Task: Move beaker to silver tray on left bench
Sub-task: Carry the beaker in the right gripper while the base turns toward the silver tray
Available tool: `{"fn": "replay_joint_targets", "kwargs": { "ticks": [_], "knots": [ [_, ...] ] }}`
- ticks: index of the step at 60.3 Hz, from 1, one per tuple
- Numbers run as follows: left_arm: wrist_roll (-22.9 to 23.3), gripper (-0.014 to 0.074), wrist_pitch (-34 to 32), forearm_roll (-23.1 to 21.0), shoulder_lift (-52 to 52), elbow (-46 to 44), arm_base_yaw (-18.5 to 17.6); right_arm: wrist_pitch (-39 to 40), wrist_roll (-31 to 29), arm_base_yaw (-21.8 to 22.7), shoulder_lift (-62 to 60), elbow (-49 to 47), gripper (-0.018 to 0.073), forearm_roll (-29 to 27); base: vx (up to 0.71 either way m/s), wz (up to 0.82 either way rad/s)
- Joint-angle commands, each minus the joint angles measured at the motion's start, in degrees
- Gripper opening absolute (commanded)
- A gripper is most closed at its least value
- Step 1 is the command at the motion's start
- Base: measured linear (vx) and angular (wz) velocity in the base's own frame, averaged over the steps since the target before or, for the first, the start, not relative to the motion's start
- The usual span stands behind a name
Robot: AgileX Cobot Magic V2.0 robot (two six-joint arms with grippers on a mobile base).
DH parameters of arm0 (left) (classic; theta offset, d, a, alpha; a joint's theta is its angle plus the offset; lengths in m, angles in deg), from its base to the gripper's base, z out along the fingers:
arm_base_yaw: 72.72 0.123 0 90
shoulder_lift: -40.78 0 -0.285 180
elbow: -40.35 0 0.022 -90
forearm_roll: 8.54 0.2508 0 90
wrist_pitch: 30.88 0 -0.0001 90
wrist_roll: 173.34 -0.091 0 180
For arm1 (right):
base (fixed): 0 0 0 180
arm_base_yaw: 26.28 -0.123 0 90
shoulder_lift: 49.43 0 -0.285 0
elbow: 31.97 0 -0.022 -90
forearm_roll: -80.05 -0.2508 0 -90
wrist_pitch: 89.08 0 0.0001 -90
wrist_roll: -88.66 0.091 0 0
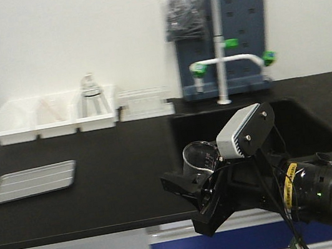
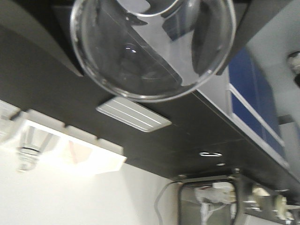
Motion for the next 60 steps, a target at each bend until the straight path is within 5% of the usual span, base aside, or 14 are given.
{"fn": "replay_joint_targets", "kwargs": {
  "ticks": [1,35,60],
  "knots": [
    [0.02,0.0001,-4.53,-0.45,0.45,1.08,0.01,2.72,0.10,0.05,-2.10,-1.79,-0.0011,-2.03,0.13,0.69],
    [0.02,0.0001,-4.53,-0.45,0.45,1.08,0.01,2.72,0.10,0.05,-2.10,-1.79,-0.0011,-2.03,0.16,0.55],
    [0.02,0.0001,-4.53,-0.45,0.45,1.08,0.01,2.72,0.10,0.05,-2.10,-1.79,-0.0011,-2.03,0.26,0.12]
  ]
}}
